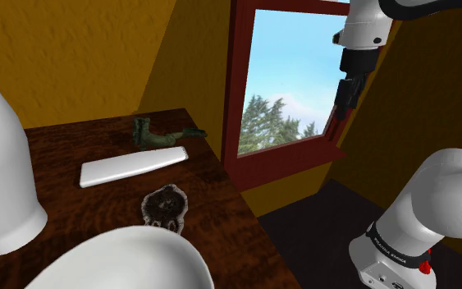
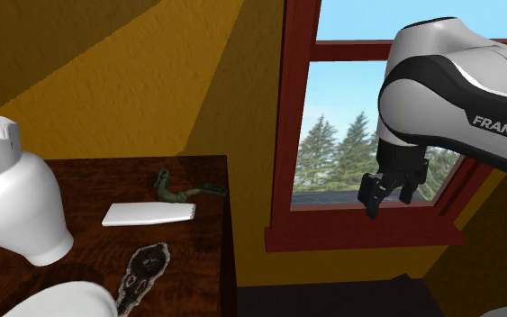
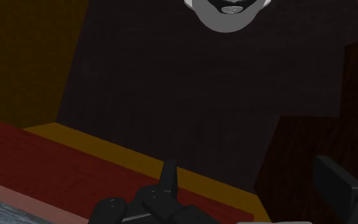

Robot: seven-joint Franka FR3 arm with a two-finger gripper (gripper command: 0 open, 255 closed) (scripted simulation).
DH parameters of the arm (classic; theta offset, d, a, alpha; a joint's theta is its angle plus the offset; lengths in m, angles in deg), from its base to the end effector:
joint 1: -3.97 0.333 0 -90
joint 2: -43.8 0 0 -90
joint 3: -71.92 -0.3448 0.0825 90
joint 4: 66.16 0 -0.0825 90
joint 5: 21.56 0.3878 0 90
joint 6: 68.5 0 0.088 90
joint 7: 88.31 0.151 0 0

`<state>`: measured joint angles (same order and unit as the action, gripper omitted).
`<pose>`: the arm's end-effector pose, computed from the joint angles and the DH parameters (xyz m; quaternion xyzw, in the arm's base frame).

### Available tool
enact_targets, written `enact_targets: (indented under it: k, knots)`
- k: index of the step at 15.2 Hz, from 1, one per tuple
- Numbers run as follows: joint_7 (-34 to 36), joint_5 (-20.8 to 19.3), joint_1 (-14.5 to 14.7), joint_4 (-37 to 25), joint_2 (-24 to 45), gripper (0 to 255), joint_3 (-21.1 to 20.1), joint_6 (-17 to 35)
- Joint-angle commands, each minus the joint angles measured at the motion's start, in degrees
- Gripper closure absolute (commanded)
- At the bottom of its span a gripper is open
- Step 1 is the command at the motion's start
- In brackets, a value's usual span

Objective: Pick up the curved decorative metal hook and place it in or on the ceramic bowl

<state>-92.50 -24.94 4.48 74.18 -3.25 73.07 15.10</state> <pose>0.2570 -0.0135 0.5249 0.9956 0.0339 -0.0853 0.0189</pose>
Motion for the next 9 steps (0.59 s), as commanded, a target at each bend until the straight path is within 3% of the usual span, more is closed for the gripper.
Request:
enact_targets:
  k: [1,9]
  knots:
    - [0.0,0.0,0.0,0.0,0.0,0,0.0,0.0]
    - [19.1,13.0,0.5,-2.2,5.8,0,-9.2,3.3]
